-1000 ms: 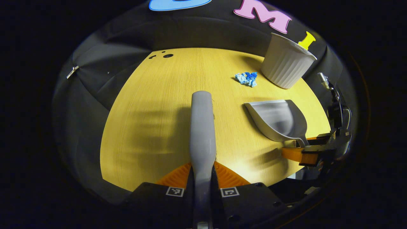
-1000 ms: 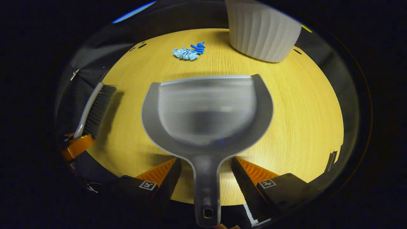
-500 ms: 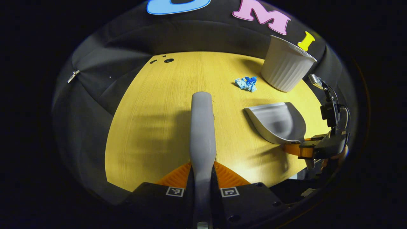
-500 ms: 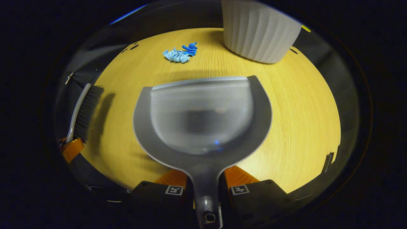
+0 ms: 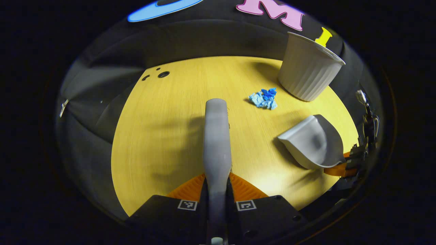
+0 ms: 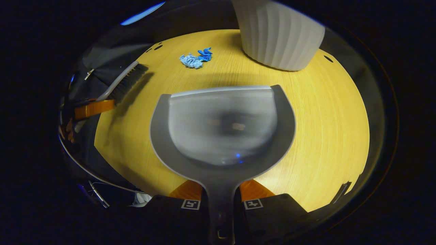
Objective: Pick up the small broom and dustpan from the desktop, sweep the trash into the dustpan with the broom, and then empty the trash into the garbage bin.
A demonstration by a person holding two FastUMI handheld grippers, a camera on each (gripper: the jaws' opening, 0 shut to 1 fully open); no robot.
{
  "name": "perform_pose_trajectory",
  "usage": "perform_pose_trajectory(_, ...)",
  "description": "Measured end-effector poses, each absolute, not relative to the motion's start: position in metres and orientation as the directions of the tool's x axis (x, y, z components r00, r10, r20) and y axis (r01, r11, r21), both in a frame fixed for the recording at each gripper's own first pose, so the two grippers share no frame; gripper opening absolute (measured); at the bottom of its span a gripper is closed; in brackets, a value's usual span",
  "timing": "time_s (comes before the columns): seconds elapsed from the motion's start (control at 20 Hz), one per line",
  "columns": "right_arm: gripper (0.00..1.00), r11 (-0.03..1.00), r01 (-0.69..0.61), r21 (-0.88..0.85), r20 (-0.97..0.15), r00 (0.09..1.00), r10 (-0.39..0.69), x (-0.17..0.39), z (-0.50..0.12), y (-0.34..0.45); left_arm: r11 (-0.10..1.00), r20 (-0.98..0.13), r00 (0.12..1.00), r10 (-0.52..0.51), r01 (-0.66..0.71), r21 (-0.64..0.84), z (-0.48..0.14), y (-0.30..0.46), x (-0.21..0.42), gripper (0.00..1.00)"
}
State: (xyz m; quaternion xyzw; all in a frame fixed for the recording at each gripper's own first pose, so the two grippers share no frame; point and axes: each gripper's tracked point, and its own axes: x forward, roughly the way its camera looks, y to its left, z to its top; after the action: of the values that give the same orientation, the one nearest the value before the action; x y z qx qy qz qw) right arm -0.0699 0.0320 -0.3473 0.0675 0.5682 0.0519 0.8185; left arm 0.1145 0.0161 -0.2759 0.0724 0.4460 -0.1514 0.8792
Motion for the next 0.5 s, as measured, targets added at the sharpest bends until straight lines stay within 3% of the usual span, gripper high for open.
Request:
perform_pose_trajectory(0.35, 0.31, 0.988, -0.129, 0.088, -0.924, 0.359, 0.130, -0.075, -0.344, 0.003, 0.878, -0.830, 0.524, -0.190, 0.469, 0.095, -0.282, -0.014, 0.217, 0.27)
perform_pose_trajectory(0.4, 0.31, 0.987, -0.138, 0.086, -0.924, 0.360, 0.131, -0.073, -0.344, 0.001, 0.858, -0.831, 0.527, -0.176, 0.497, 0.134, -0.283, -0.016, 0.228, 0.31)
perform_pose_trajectory(0.5, 0.31, 0.986, -0.144, 0.088, -0.923, 0.360, 0.135, -0.069, -0.344, -0.003, 0.811, -0.832, 0.527, -0.170, 0.555, 0.186, -0.286, -0.028, 0.246, 0.27)
